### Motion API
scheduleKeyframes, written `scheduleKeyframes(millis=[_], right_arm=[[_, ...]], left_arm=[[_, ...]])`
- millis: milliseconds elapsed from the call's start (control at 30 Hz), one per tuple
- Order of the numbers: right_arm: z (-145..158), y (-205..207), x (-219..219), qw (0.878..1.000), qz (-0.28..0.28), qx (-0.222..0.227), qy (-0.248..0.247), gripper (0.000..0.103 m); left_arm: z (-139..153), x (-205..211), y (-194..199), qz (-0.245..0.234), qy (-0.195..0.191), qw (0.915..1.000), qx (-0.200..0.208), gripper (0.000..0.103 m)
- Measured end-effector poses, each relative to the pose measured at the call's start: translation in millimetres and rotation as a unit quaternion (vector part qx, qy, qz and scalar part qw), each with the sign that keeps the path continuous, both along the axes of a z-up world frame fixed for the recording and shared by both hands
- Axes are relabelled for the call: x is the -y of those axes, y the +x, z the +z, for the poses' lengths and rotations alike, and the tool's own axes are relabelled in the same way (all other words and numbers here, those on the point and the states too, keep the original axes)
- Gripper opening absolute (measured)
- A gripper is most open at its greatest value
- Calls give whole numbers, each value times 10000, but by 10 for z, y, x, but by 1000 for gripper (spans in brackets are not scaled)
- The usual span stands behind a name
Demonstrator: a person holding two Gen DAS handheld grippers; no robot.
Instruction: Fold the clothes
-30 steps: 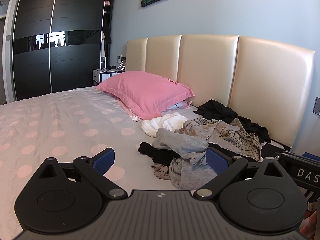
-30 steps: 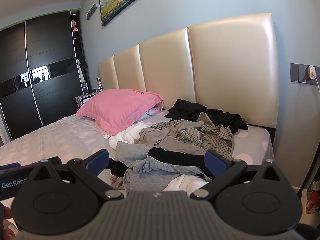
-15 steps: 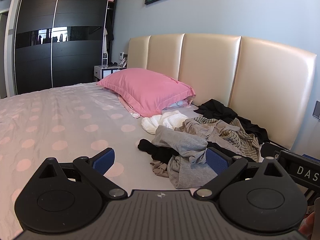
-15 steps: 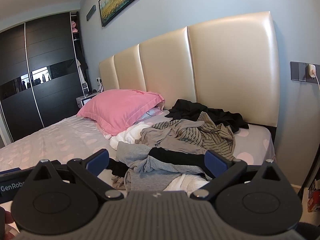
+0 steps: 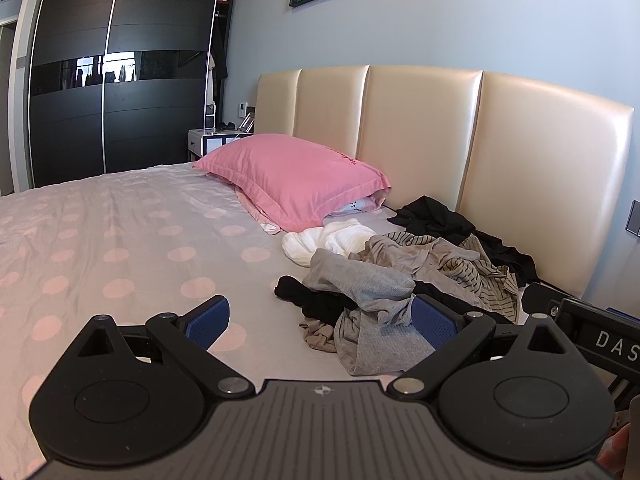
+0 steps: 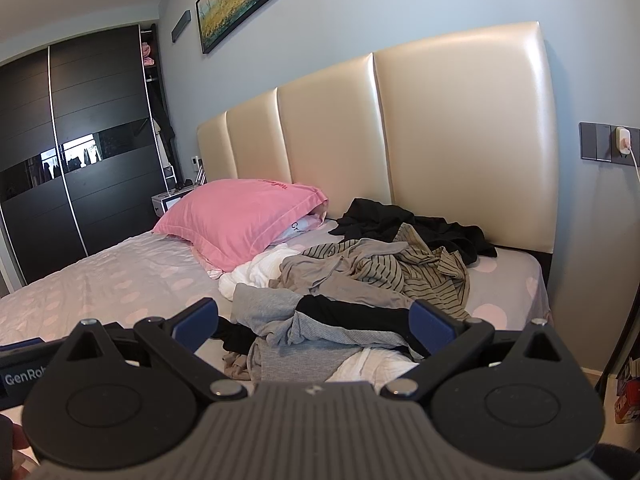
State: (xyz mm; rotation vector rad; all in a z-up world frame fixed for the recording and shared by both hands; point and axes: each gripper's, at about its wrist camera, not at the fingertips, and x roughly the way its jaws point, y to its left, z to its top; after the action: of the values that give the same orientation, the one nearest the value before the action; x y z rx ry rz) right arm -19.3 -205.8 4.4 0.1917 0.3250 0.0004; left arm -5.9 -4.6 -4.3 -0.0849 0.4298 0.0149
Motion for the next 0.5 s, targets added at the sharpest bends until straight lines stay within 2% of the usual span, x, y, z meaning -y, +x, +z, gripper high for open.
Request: scheduleKeyframes(millis=[500], right_arm=[[5, -4, -16, 10000, -10, -16, -1, 102]], left_arm=[[-13, 10, 11, 11, 12, 10000, -27, 99]])
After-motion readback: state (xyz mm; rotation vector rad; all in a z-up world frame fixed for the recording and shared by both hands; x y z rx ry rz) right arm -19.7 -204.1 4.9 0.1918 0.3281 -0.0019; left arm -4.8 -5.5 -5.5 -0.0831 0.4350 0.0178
